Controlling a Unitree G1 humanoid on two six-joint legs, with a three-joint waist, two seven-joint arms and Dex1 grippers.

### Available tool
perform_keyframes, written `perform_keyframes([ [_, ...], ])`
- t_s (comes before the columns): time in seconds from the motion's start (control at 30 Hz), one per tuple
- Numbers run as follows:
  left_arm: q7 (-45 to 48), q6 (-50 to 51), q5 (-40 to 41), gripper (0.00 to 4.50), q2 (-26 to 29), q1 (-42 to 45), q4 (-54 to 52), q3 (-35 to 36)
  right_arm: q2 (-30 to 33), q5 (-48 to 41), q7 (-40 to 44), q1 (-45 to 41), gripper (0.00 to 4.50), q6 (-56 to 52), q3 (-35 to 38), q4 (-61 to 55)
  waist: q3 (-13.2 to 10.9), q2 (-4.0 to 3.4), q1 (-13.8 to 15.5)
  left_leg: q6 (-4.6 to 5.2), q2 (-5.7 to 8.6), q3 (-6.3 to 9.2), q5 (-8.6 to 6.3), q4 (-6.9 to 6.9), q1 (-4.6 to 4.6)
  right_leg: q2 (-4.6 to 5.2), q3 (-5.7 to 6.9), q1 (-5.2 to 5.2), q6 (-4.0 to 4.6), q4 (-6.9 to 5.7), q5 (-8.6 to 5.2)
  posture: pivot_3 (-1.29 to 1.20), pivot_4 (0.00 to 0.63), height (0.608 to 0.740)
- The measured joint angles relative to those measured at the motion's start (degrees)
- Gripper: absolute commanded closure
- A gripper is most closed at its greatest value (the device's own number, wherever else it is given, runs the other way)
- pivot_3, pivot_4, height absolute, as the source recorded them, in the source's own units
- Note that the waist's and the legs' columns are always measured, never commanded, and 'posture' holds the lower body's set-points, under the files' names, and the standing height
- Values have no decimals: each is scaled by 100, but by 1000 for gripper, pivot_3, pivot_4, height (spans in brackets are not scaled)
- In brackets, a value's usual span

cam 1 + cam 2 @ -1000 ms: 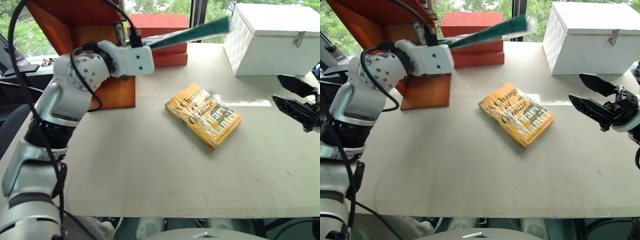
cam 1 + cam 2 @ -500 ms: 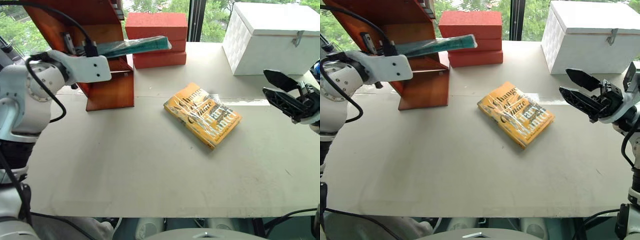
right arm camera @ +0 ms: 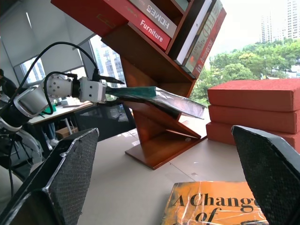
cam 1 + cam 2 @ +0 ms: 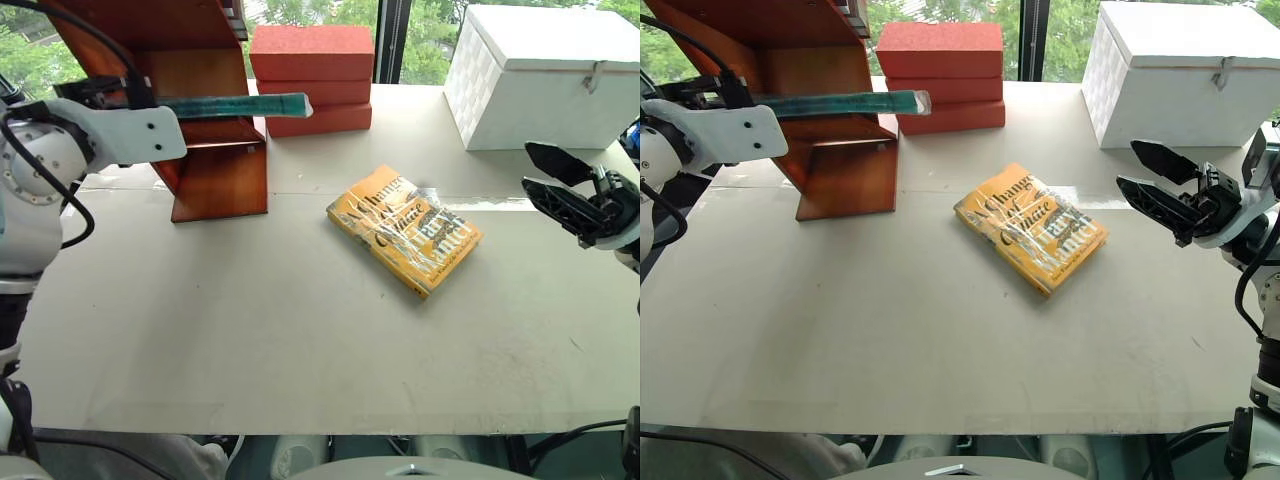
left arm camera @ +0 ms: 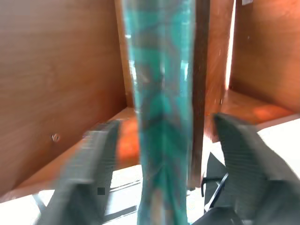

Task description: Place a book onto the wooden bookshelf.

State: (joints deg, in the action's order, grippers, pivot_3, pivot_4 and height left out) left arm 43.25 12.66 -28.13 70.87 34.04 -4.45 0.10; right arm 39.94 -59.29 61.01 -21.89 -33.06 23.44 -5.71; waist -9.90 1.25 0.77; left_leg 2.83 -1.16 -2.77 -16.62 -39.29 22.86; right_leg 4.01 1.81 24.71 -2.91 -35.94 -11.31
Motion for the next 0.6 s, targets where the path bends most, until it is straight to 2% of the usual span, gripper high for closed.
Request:
perform_keyframes([
  [0.27, -5, 456, 56, 80, -8, -506, -186, 527, -95, 134, 106, -11, 0, 93, -7, 217, 0, 0, -3, -4, -1, -1, 3, 0, -2, 0, -1, 0, 0, -2, 0, 0, 150, 740],
  [0.4, -149, 539, 252, 80, -270, -618, -507, 871, -102, 232, 154, -83, 0, 110, -21, 306, 0, 0, 8, -13, -1, 1, 7, -4, -2, 1, 0, -1, 0, -4, 0, 0, 150, 740],
  [0.6, -750, -152, 410, 80, -635, -1053, -780, 1277, -170, 316, 159, 68, 0, 191, -18, 327, 2, -2, 2, -15, -2, 0, 9, -2, -6, 2, -4, -1, 2, -7, 1, 0, 150, 740],
])
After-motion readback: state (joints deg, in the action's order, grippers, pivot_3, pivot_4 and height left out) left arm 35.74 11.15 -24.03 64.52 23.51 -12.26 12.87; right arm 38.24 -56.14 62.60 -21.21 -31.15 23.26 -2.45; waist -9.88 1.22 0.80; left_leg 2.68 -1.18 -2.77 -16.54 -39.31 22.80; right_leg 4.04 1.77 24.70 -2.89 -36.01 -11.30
